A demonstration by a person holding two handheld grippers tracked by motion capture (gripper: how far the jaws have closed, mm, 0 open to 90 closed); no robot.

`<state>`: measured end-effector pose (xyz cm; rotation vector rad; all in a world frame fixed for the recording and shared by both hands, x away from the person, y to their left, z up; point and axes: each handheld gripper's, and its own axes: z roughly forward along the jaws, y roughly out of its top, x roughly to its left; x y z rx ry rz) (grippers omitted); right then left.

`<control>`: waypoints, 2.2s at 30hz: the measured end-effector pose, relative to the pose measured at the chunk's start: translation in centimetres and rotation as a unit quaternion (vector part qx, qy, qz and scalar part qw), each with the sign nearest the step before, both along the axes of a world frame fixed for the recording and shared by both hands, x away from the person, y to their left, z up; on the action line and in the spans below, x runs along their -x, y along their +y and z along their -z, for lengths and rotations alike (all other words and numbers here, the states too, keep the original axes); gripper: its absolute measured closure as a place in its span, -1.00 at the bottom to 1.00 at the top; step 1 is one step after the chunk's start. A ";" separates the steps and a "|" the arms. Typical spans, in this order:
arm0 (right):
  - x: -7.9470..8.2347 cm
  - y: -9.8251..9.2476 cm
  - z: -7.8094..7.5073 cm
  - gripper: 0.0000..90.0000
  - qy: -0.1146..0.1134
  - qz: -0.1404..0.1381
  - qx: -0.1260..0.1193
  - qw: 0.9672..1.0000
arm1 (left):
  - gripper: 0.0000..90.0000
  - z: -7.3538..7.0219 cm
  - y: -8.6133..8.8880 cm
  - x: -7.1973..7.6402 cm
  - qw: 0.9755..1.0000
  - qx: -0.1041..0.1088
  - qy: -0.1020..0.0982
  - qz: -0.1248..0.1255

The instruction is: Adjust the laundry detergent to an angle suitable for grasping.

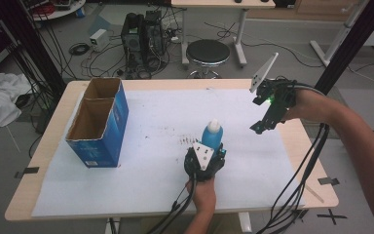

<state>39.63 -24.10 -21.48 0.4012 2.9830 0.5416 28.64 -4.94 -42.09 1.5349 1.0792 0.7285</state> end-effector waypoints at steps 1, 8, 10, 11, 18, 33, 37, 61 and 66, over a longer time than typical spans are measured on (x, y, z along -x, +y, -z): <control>-0.1 0.0 0.0 -0.95 0.000 -0.003 0.002 1.000 | -0.04 0.0 0.0 -0.1 1.000 0.003 0.000 0.001; 0.0 0.0 0.0 -0.95 -0.002 0.001 0.000 1.000 | -0.03 -0.4 0.5 -0.4 1.000 -0.019 0.002 0.024; 0.0 -0.1 0.0 -0.95 -0.002 0.001 -0.001 1.000 | -0.03 -0.8 1.0 -0.5 0.999 -0.018 -0.002 0.034; 0.0 -0.1 0.0 -0.95 -0.003 -0.002 -0.005 1.000 | -0.03 -1.0 1.3 -0.6 0.999 -0.016 -0.004 0.040; 0.0 -0.2 0.0 -0.95 -0.005 -0.004 -0.004 1.000 | -0.03 -3.2 3.6 -1.2 0.996 -0.006 -0.027 0.079; 0.3 0.1 -0.1 -0.95 -0.003 -0.001 -0.002 1.000 | -0.03 -6.0 9.2 -4.4 0.980 -0.018 -0.030 0.198; 0.4 0.0 -0.1 -0.95 -0.003 0.002 -0.001 1.000 | -0.03 -6.5 10.0 -5.3 0.968 -0.026 -0.030 0.249; 0.5 0.6 -0.1 -0.95 -0.002 0.009 0.003 1.000 | -0.02 -5.2 11.1 -9.3 0.892 -0.039 -0.001 0.450; 0.4 0.7 0.0 -0.95 -0.002 0.006 0.004 1.000 | -0.02 -5.6 10.5 -9.5 0.878 -0.059 -0.013 0.475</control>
